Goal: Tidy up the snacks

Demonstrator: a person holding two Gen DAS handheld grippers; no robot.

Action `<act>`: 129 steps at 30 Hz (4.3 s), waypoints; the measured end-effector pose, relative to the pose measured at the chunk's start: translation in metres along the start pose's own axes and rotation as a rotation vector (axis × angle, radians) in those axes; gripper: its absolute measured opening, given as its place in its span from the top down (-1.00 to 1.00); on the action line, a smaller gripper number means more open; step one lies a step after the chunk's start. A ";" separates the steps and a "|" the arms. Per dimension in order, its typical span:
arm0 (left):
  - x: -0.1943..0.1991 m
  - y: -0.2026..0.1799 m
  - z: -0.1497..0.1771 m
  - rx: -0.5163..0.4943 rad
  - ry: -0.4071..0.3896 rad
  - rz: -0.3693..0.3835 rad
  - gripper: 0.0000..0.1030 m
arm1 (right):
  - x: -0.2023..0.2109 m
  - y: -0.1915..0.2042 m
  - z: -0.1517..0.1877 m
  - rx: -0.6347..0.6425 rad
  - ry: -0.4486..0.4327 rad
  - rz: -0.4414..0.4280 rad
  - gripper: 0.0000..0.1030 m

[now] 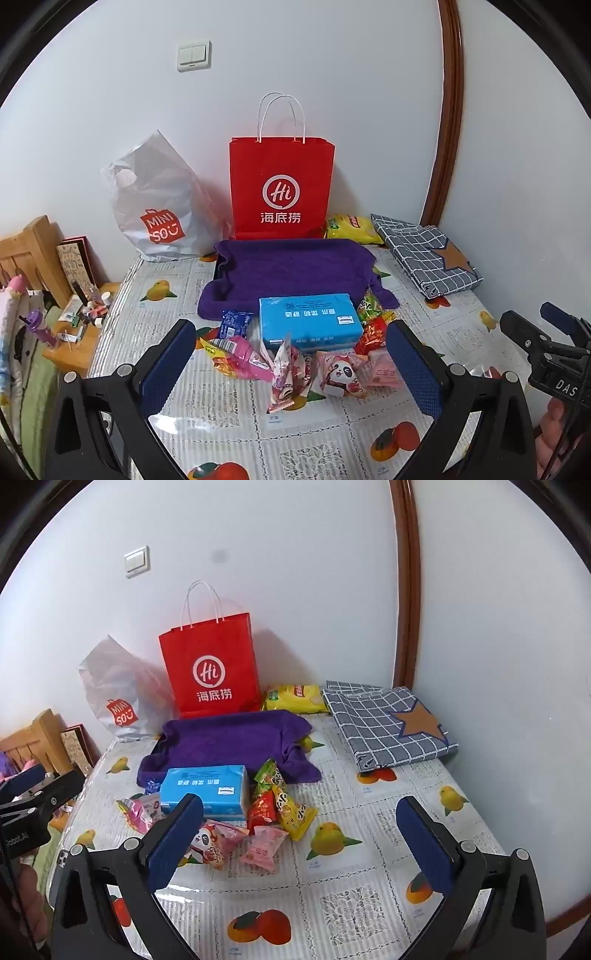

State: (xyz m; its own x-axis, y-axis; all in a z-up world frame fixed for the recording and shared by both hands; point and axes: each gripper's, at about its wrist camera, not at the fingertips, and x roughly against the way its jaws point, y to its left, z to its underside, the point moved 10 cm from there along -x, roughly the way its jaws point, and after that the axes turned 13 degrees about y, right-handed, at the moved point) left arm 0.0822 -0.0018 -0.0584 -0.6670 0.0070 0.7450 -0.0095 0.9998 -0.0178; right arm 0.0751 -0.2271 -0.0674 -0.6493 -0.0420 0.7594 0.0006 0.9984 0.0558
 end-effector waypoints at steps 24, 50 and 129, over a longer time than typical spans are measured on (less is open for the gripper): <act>0.012 0.003 -0.001 0.015 -0.032 0.007 -0.99 | 0.014 0.001 0.000 0.001 -0.019 -0.002 -1.00; 0.014 0.002 0.000 0.017 -0.041 0.011 -0.99 | 0.015 0.002 0.001 -0.007 -0.022 -0.006 -1.00; -0.122 0.060 0.053 0.111 0.190 0.003 -0.99 | -0.153 0.026 0.054 -0.022 0.242 -0.137 -0.90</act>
State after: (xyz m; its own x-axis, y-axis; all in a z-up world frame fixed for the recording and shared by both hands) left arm 0.1238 0.0561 -0.1861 -0.5148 0.0240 0.8569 -0.0966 0.9916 -0.0858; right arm 0.1334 -0.1925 -0.2177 -0.4443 -0.1867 0.8762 -0.0561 0.9819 0.1808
